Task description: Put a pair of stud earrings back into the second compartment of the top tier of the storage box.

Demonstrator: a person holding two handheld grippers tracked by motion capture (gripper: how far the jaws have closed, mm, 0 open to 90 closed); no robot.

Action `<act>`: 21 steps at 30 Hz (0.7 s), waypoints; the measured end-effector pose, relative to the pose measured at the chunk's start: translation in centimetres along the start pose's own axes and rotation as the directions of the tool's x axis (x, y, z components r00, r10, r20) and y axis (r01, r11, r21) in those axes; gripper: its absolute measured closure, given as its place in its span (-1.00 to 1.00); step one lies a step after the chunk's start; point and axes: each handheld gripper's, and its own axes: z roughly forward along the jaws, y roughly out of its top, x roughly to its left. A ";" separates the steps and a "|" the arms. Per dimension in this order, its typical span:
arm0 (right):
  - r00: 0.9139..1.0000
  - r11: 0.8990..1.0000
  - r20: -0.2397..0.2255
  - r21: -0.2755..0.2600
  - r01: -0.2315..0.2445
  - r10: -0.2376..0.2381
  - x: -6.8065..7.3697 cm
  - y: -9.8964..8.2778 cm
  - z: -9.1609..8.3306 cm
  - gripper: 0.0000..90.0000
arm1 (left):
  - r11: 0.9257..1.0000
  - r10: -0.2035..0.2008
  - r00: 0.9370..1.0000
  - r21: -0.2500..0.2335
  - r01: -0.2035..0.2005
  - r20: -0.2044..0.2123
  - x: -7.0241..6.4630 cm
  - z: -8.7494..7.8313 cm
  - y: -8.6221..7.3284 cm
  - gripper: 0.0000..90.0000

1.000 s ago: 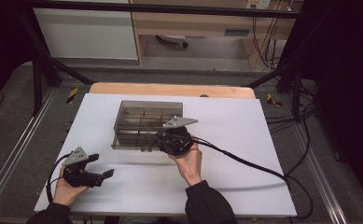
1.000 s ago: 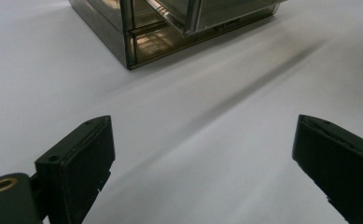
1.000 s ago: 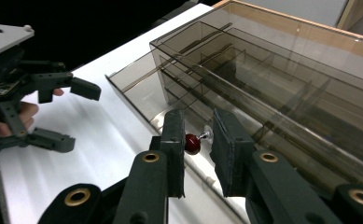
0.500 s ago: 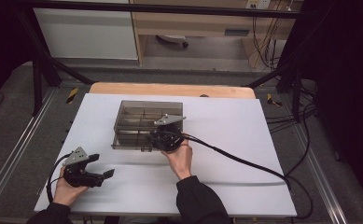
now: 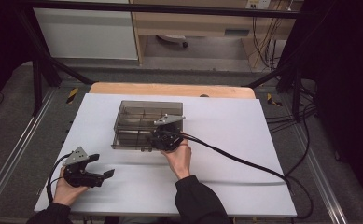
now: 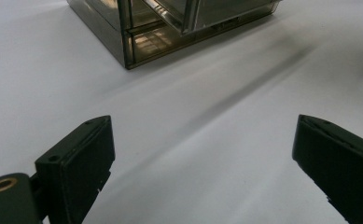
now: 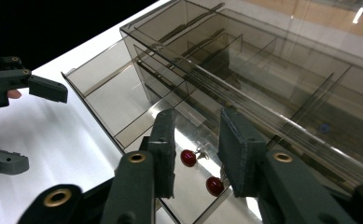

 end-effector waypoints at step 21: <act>1.000 0.997 0.013 -0.076 -0.005 0.006 -2.3 -1.9 -6.6 -0.82 | 1.000 0.003 1.000 0.004 -0.003 -0.003 0.0 0.1 0.0 -0.88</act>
